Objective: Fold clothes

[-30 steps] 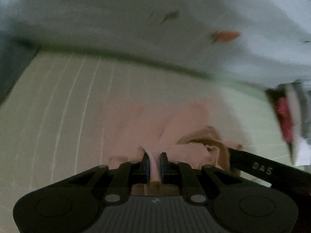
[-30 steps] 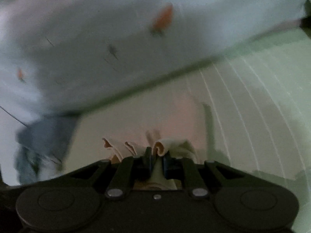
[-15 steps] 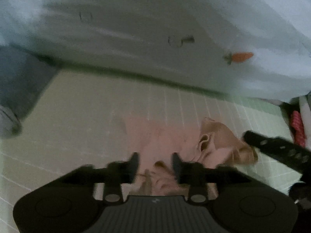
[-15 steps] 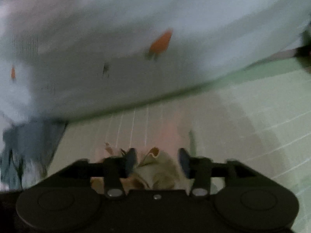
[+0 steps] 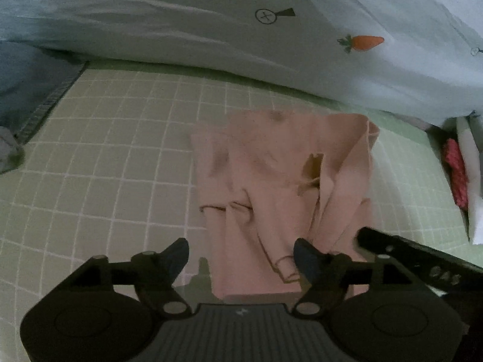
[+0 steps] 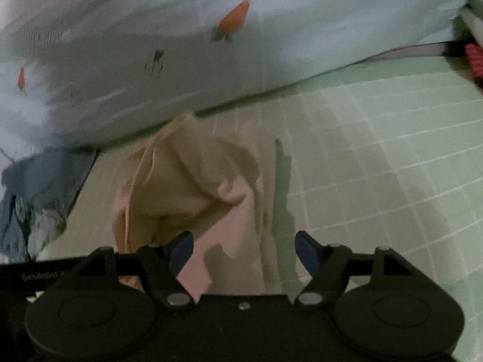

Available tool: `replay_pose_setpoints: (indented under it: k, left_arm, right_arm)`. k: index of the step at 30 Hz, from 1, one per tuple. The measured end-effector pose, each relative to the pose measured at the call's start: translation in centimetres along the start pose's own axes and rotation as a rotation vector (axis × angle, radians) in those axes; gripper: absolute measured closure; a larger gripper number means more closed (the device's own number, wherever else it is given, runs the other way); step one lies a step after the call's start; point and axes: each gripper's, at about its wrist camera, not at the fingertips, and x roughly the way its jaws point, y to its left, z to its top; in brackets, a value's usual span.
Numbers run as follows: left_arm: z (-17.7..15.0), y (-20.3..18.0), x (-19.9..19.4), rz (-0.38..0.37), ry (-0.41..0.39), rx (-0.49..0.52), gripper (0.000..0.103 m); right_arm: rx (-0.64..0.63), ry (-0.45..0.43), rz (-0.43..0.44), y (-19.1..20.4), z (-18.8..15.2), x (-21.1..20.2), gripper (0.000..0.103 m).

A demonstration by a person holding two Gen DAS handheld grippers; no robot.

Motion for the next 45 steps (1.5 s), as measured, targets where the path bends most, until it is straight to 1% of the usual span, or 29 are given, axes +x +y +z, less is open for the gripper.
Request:
replay_pose_setpoints:
  k: [1, 5, 8, 10, 12, 14, 16, 19, 24, 29, 32, 34, 35, 37, 38, 39, 40, 41, 42, 43, 45]
  left_arm:
    - [0.1, 0.1, 0.1, -0.005, 0.0, -0.001, 0.024]
    - [1.3, 1.9, 0.9, -0.001, -0.033, -0.08, 0.024]
    - [3.3, 3.0, 2.0, 0.042, -0.052, -0.13, 0.024]
    - [4.4, 3.7, 2.0, 0.066, -0.086, -0.146, 0.024]
    - [4.9, 4.2, 1.7, 0.082, -0.111, -0.168, 0.019]
    - [5.1, 4.7, 1.4, 0.093, -0.123, -0.191, 0.018]
    - [4.8, 4.9, 1.2, 0.094, -0.12, -0.195, 0.017]
    - [3.9, 4.6, 1.7, 0.09, -0.075, -0.163, 0.014]
    - [3.3, 3.0, 4.0, 0.037, 0.006, -0.102, 0.013]
    - [3.6, 1.8, 6.5, -0.003, 0.054, -0.091, 0.013]
    - [3.7, 1.9, 7.0, -0.021, 0.046, -0.085, 0.013]
    - [3.8, 2.1, 7.3, -0.034, 0.037, -0.074, 0.013]
    - [3.8, 2.2, 7.3, -0.046, 0.032, -0.066, 0.015]
    - [3.8, 2.3, 7.3, -0.066, 0.017, -0.066, 0.021]
    - [3.8, 2.4, 7.2, -0.087, 0.013, -0.074, 0.031]
    - [3.8, 2.5, 7.2, -0.108, 0.01, -0.083, 0.039]
    - [3.8, 2.7, 7.1, -0.132, 0.009, -0.1, 0.046]
    - [3.6, 2.8, 7.1, -0.155, 0.011, -0.118, 0.057]
    - [3.5, 3.1, 6.9, -0.167, 0.014, -0.142, 0.069]
    - [3.4, 3.3, 6.6, -0.178, 0.017, -0.166, 0.075]
    - [3.0, 3.8, 6.0, -0.201, 0.025, -0.196, 0.078]
  right_arm:
    - [-0.002, 0.007, -0.005, 0.0, 0.0, 0.3, 0.028]
    - [0.004, -0.001, -0.04, -0.2, 1.6, 2.1, 0.028]
    - [0.008, -0.007, -0.066, -0.4, 2.7, 3.5, 0.028]
    - [0.011, -0.011, -0.083, -0.5, 3.5, 4.3, 0.028]
    - [0.014, -0.015, -0.1, -0.6, 4.3, 5.2, 0.028]
    - [0.017, -0.019, -0.118, -0.7, 5.1, 6.1, 0.028]
    - [0.025, -0.011, -0.134, -0.9, 5.5, 6.6, 0.028]
    - [0.014, -0.004, -0.141, -0.5, 5.1, 6.4, 0.028]
    - [0.018, 0.048, -0.123, -0.2, 4.3, 6.5, 0.028]
    - [0.037, 0.084, -0.107, -0.4, 4.2, 7.4, 0.027]
    - [0.05, 0.104, -0.098, -0.6, 4.3, 7.9, 0.027]
    - [0.059, 0.101, -0.091, -0.6, 4.2, 8.0, 0.026]
    - [0.058, 0.096, -0.089, -0.5, 4.1, 8.0, 0.025]
    - [0.046, 0.08, -0.08, -0.3, 3.8, 7.9, 0.026]
    - [0.05, 0.073, -0.065, -0.2, 3.6, 7.8, 0.034]
    - [0.064, 0.067, -0.044, -0.2, 3.4, 7.8, 0.044]
    - [0.077, 0.061, -0.022, -0.2, 3.3, 7.7, 0.064]
    - [0.09, 0.055, 0.0, -0.1, 3.1, 7.6, 0.073]
    - [0.093, 0.046, 0.008, 0.0, 3.0, 7.4, 0.077]
    - [0.087, 0.035, 0.004, 0.3, 2.8, 7.0, 0.084]
    - [0.091, 0.024, 0.004, 0.6, 2.3, 6.0, 0.087]
